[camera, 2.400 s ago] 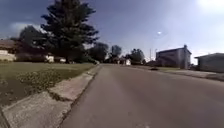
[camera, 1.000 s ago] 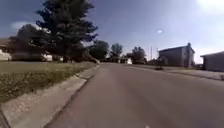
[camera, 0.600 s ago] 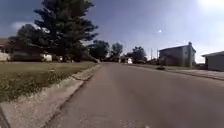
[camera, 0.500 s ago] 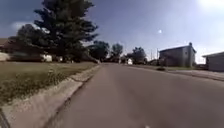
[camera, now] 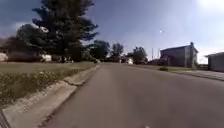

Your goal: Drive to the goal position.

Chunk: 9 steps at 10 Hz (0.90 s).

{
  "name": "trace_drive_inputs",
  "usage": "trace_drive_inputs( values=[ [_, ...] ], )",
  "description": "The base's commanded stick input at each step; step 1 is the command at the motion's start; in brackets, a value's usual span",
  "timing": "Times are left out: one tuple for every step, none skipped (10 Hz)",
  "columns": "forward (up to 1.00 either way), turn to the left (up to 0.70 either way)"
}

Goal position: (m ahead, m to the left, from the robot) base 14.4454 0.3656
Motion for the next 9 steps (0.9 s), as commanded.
trace_drive_inputs(
  values=[
    [1.0, 0.04],
    [1.0, 0.0],
    [1.0, 0.0],
    [1.0, 0.0],
    [1.0, 0.0],
    [1.0, 0.0],
    [1.0, 0.0],
    [1.0, 0.0],
    [1.0, 0.0]
  ],
)
